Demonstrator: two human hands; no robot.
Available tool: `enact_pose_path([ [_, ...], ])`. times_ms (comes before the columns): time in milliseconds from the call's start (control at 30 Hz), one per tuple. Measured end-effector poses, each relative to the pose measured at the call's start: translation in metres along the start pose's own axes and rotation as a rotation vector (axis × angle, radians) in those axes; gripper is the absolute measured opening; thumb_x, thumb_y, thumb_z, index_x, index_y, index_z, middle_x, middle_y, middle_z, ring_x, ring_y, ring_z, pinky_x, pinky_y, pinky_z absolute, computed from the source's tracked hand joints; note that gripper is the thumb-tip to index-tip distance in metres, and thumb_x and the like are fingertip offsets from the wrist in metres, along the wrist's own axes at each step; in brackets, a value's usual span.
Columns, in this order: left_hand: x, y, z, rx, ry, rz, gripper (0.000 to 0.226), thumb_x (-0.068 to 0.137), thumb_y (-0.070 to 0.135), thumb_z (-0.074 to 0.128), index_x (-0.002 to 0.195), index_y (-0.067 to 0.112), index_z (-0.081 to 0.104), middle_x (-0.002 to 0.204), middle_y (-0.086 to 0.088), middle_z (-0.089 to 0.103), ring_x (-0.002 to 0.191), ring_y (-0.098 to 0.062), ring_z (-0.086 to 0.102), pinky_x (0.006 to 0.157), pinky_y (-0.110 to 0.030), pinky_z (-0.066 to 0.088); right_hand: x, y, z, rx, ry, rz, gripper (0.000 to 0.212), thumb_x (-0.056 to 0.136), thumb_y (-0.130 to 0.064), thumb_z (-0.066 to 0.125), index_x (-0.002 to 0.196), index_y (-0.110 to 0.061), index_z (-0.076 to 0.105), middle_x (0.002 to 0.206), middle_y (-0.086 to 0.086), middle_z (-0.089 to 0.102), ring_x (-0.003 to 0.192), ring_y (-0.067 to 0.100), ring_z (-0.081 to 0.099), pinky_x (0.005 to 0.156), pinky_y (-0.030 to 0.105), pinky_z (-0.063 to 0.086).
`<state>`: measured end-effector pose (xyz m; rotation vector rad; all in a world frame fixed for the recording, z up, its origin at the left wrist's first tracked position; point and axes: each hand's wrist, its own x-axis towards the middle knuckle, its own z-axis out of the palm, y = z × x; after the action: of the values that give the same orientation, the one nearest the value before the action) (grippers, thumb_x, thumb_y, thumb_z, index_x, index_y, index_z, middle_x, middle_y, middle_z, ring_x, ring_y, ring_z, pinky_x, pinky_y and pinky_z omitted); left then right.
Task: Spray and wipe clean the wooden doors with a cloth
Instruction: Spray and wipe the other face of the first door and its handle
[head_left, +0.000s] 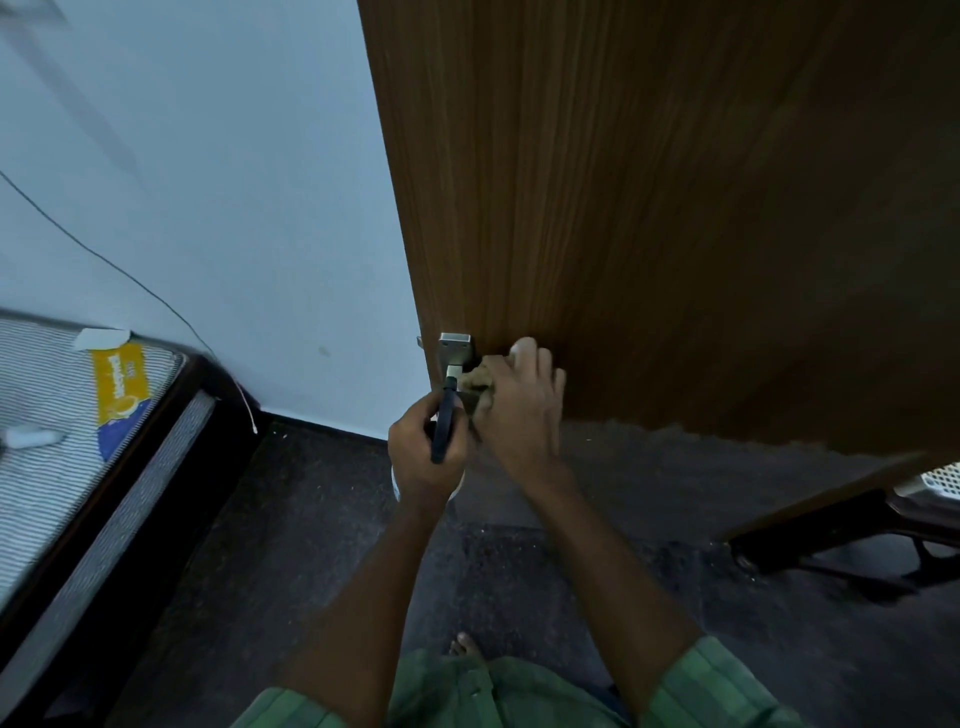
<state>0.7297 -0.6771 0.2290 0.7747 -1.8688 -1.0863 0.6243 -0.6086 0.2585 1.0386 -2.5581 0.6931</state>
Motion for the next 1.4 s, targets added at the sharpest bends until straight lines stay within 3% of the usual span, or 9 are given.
enact_pose_path([
  [167,0.003,0.002,-0.009,-0.034,0.116,-0.026,0.037,0.1,0.022,0.065,0.068,0.034,0.05,0.055,0.009,0.045,0.049,-0.015,0.038,0.048,-0.031,0.031,0.005,-0.012,0.0,-0.087,-0.174,-0.072,0.034,0.082,-0.049,0.06,0.098,-0.02,0.069,0.11,0.002,0.049,0.102,0.025,0.045,0.083,0.045,0.038],
  [300,0.001,0.007,-0.011,-0.037,0.127,-0.024,0.038,0.1,0.022,0.064,0.068,0.036,0.05,0.055,0.012,0.044,0.049,-0.013,0.037,0.049,-0.027,0.031,0.009,0.011,-0.014,-0.279,-0.298,-0.129,0.043,0.076,-0.035,0.078,0.117,-0.025,0.068,0.12,0.0,0.052,0.109,0.025,0.044,0.091,0.045,0.038],
  [633,-0.002,0.018,-0.001,-0.075,0.075,-0.006,0.021,0.097,0.02,0.066,0.077,0.023,0.059,0.059,0.02,0.05,0.053,-0.008,0.051,0.055,-0.008,0.032,0.01,-0.016,-0.011,-0.212,-0.301,-0.059,0.016,0.096,-0.02,0.063,0.11,-0.022,0.07,0.116,0.001,0.06,0.108,0.027,0.048,0.091,0.045,0.037],
  [767,0.001,0.017,0.002,-0.08,0.076,-0.007,0.023,0.097,0.021,0.066,0.075,0.024,0.059,0.059,0.018,0.051,0.053,-0.009,0.051,0.055,-0.009,0.031,0.013,0.004,-0.019,-0.347,-0.3,-0.012,0.018,0.097,-0.021,0.063,0.113,-0.021,0.07,0.121,0.002,0.062,0.111,0.028,0.05,0.097,0.046,0.037],
  [900,0.005,0.014,-0.001,-0.078,0.086,-0.007,0.022,0.096,0.02,0.067,0.075,0.025,0.061,0.059,0.015,0.055,0.052,-0.01,0.051,0.054,-0.011,0.033,0.008,-0.035,-0.009,-0.18,-0.291,-0.021,0.019,0.102,-0.026,0.058,0.118,-0.021,0.067,0.124,0.001,0.057,0.113,0.027,0.046,0.094,0.043,0.037],
  [1033,0.0,0.005,-0.003,-0.052,0.047,-0.011,0.021,0.097,0.022,0.067,0.077,0.025,0.063,0.061,0.016,0.056,0.056,-0.008,0.054,0.055,-0.01,0.034,0.011,-0.001,-0.015,-0.171,-0.3,-0.001,0.022,0.098,-0.024,0.063,0.119,-0.026,0.068,0.121,-0.001,0.059,0.112,0.024,0.048,0.096,0.044,0.042],
  [1167,-0.003,-0.013,0.001,-0.038,0.013,-0.031,0.023,0.097,0.032,0.065,0.074,0.025,0.062,0.06,0.007,0.057,0.055,-0.015,0.053,0.051,-0.028,0.041,0.012,0.016,-0.021,-0.218,-0.352,0.087,0.035,0.097,-0.02,0.064,0.131,-0.023,0.062,0.127,0.003,0.06,0.119,0.027,0.052,0.1,0.049,0.045],
  [1300,-0.015,-0.021,0.009,-0.011,-0.076,-0.028,0.017,0.092,0.033,0.065,0.078,0.025,0.063,0.063,0.016,0.056,0.055,-0.008,0.056,0.055,-0.021,0.041,0.008,-0.002,-0.017,-0.18,-0.324,0.009,0.033,0.097,-0.02,0.062,0.13,-0.024,0.061,0.126,0.002,0.055,0.116,0.026,0.048,0.096,0.043,0.042],
  [1400,-0.019,-0.024,0.01,0.006,-0.115,-0.028,0.026,0.092,0.045,0.061,0.08,0.022,0.065,0.063,0.017,0.054,0.055,-0.006,0.055,0.055,-0.019,0.038,0.008,0.021,-0.024,-0.095,-0.384,0.099,0.043,0.092,-0.012,0.068,0.131,-0.027,0.06,0.126,0.001,0.057,0.117,0.025,0.049,0.094,0.042,0.042],
])
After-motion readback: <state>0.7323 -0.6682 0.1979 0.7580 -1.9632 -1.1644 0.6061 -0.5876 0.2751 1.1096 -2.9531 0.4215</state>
